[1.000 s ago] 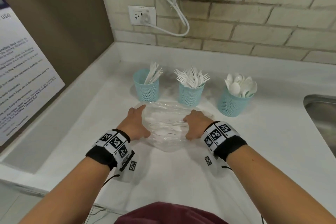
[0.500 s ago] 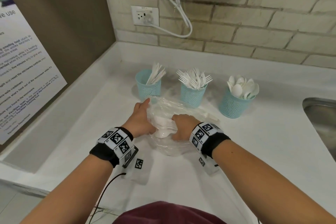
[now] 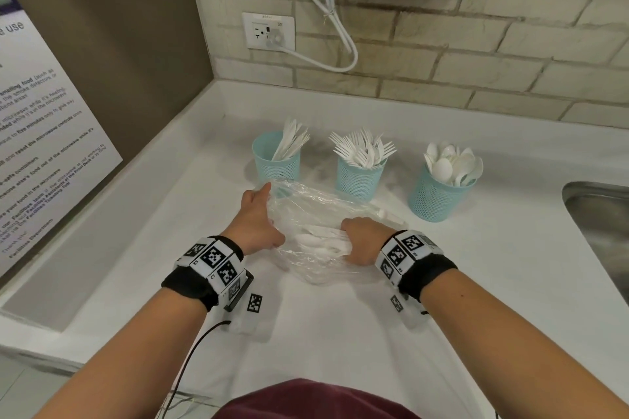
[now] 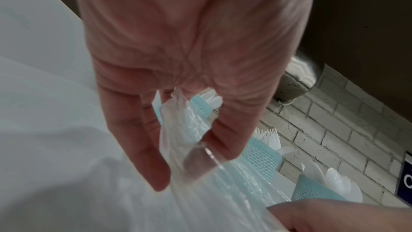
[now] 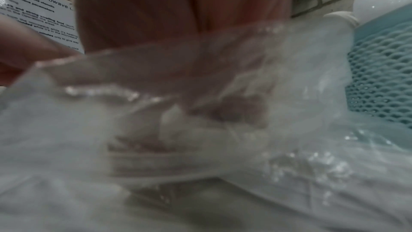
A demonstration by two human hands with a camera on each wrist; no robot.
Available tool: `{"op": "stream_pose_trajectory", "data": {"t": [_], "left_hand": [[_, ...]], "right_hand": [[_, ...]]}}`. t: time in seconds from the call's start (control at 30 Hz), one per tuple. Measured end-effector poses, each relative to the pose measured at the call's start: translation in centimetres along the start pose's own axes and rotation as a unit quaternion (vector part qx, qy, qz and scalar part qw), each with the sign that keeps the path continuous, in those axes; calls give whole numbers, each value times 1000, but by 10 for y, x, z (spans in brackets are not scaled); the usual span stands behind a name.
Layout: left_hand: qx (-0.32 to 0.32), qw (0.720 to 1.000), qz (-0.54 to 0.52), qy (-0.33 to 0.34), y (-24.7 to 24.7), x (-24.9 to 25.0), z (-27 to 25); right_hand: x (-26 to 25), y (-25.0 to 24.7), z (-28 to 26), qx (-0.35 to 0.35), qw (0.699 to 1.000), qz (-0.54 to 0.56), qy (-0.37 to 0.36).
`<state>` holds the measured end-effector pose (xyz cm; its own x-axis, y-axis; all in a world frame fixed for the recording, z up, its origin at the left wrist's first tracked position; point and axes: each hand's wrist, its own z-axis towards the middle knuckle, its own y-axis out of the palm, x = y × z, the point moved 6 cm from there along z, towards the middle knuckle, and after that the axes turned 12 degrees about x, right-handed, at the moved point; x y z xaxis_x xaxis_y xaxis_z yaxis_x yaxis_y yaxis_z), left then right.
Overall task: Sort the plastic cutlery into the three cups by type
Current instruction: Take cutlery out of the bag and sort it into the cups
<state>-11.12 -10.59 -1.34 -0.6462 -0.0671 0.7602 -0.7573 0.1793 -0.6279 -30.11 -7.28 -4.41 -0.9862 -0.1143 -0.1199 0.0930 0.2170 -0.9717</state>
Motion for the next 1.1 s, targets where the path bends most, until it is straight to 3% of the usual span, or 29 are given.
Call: {"op": "stream_pose_trajectory", "data": {"t": [0.23,0.37,0.47,0.57,0.63,0.67,0.77,0.83,0.93,1.1], "left_hand": [[1,1000,0,3,2,-2,5],[1,999,39,3,1,-3,4],[67,987,140,27,-7,3,-1],[172,961,187,111,-15,25,-12],[180,950,189,173,-11,41,-15],[150,951,184,196,-5,48,-15],[25,972,38,229,14,66,-14],[-12,971,-95,218,21,73,-16],[1,964,-161,210,29,72,-13],[20,956,-202,213,37,71,-11]], "right_hand": [[6,0,-2,-2,999,-35,1],[0,-27,-4,44,995,92,-4],[-8,-61,-5,126,948,292,-17],[-19,-86,-2,196,887,415,-40],[-28,-96,-1,235,858,454,-55],[-33,-97,-1,247,845,471,-56],[-42,-86,2,253,808,531,-21],[-46,-75,3,247,795,554,13],[-47,-68,3,246,792,557,41],[-47,-89,-9,265,782,563,16]]}}
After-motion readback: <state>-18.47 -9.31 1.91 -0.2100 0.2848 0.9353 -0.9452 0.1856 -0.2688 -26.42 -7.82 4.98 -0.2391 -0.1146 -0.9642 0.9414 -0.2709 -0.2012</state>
